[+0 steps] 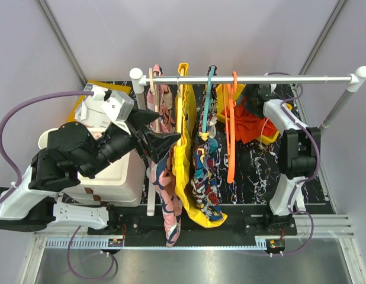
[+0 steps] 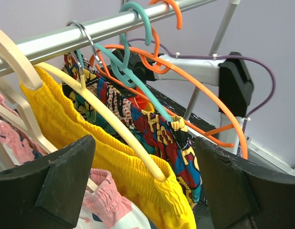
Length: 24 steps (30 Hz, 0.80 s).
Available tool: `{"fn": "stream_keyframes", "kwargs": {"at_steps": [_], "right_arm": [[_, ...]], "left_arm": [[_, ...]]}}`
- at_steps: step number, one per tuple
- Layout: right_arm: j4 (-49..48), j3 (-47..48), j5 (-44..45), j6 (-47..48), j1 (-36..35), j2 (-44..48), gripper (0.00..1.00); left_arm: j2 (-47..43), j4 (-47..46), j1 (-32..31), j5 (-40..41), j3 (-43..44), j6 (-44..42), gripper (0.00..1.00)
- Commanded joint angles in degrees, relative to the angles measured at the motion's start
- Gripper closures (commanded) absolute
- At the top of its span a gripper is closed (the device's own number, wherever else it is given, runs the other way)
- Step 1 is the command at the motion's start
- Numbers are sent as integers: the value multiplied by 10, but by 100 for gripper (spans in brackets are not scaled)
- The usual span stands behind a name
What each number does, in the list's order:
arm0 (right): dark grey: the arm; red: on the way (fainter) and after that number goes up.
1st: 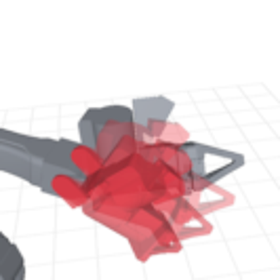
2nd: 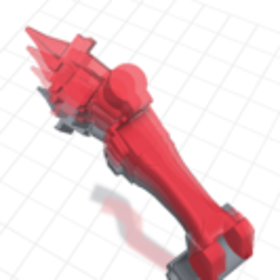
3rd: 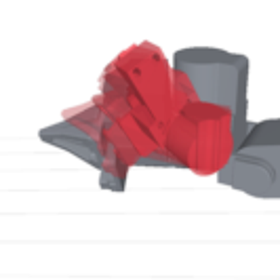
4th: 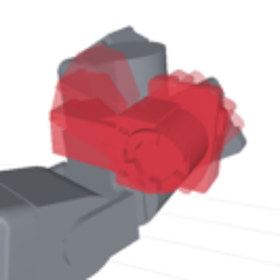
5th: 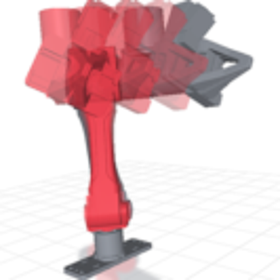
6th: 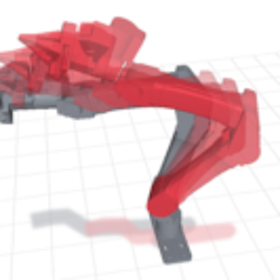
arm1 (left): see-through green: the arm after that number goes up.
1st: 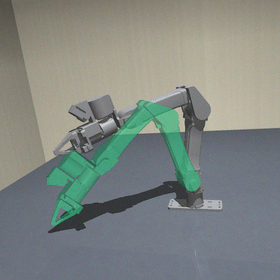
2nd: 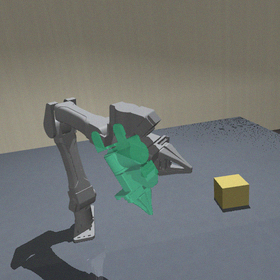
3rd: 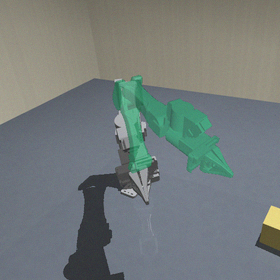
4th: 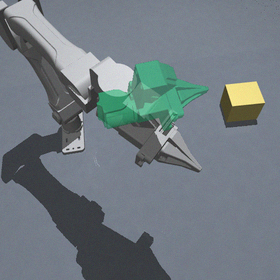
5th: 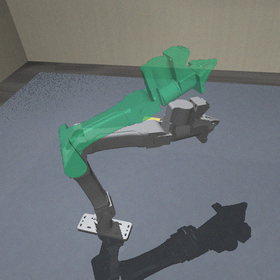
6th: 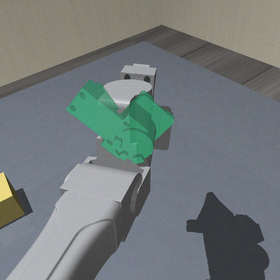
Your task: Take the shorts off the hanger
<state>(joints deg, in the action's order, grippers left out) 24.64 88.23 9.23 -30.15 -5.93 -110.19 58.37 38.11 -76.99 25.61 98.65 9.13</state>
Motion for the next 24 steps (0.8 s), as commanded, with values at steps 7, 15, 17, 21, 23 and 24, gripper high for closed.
{"fn": "stream_keyframes", "kwargs": {"at_steps": [7,15,17,21,23,24], "right_arm": [[-14,-183,-48,-68,3,183,0],[-158,-296,-30,-76,3,183,0],[-181,-297,-27,-73,4,153,0],[-229,-300,-23,-60,2,114,0],[-273,-310,-27,-51,2,105,0],[-298,-314,-28,-52,1,104,0]], "left_arm": [[10,-15,-3,-37,8,19,11],[3,-20,-3,-48,2,24,10],[1,-20,-2,-46,0,23,10],[-1,-20,-3,-42,1,20,10],[-1,-20,-3,-43,1,20,10],[-1,-20,-2,-44,1,20,10]]}}
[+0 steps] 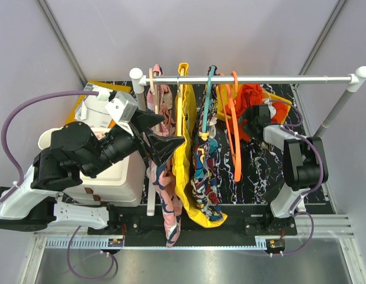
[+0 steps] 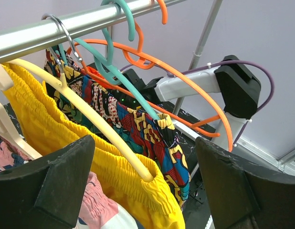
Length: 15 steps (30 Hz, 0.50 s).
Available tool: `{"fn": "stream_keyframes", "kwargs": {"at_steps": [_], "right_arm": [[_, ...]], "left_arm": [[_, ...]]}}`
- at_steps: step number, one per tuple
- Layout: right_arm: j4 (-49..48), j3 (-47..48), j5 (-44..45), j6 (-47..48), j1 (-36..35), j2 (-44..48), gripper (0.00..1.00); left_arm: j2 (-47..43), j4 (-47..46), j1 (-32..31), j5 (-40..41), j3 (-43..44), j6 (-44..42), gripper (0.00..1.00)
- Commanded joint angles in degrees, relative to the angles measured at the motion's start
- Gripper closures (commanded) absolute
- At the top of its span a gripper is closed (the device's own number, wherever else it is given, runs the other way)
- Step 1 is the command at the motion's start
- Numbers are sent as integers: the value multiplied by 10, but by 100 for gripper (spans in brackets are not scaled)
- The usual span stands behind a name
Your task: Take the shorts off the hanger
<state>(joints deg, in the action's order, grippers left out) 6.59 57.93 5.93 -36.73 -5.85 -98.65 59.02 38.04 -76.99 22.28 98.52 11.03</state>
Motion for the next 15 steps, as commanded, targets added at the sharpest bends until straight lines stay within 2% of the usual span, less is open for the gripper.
{"fn": "stream_keyframes", "kwargs": {"at_steps": [1,3,4,10,11,13,14,15], "right_arm": [[-131,-16,4,15,0,-11,1],[-141,-24,0,8,-2,-11,5],[-141,-26,-3,5,-3,-9,13],[-189,-60,-34,-6,-4,27,37],[-197,-63,-36,-1,-4,28,48],[-206,-62,-44,1,-4,35,60],[-200,-52,-48,-1,-3,37,72],[-188,-47,-51,-4,-4,41,78]], "left_arm": [[-8,-18,-3,-11,3,1,10],[-9,-18,-3,-10,1,1,10],[-9,-18,-3,-8,1,1,10],[-4,-19,-3,-7,2,2,9],[-4,-19,-3,-7,3,2,9],[-1,-19,-3,-8,4,1,9],[0,-18,-3,-9,4,2,9],[0,-18,-3,-9,3,3,9]]}}
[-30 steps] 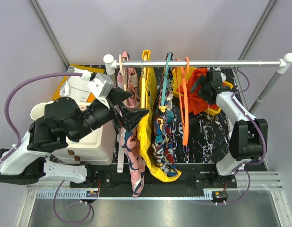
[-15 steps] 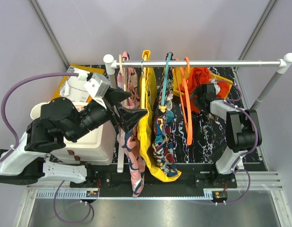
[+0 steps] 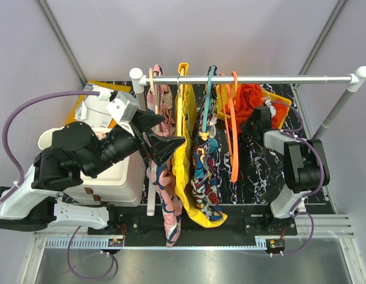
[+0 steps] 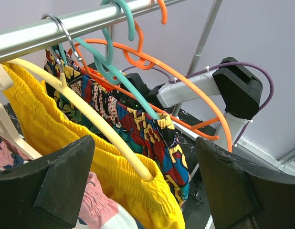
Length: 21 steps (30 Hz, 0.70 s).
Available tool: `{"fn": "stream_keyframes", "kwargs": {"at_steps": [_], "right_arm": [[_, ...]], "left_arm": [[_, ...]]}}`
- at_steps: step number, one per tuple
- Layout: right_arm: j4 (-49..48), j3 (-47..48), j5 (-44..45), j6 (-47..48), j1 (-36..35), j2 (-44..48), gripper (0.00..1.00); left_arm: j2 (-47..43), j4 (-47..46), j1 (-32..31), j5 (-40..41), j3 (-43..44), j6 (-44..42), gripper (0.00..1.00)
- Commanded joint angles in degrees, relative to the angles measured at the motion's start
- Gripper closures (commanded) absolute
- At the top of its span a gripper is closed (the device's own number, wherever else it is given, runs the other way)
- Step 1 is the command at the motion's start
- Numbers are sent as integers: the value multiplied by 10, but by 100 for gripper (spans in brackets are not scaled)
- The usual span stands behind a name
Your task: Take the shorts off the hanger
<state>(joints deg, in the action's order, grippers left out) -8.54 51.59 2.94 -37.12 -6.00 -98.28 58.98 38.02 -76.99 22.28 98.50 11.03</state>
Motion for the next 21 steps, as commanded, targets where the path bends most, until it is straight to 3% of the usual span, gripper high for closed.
{"fn": "stream_keyframes", "kwargs": {"at_steps": [1,6,12,21], "right_arm": [[-32,22,-27,-4,-2,45,81],[12,81,-49,-17,-2,55,100],[63,205,13,26,1,19,100],[121,416,54,84,10,-177,100]], "left_arm": [[0,-18,-3,-9,4,3,9],[-3,-15,-2,-7,2,7,9],[-3,-12,-3,-7,1,10,9],[-4,-5,-3,-3,3,14,9]]}}
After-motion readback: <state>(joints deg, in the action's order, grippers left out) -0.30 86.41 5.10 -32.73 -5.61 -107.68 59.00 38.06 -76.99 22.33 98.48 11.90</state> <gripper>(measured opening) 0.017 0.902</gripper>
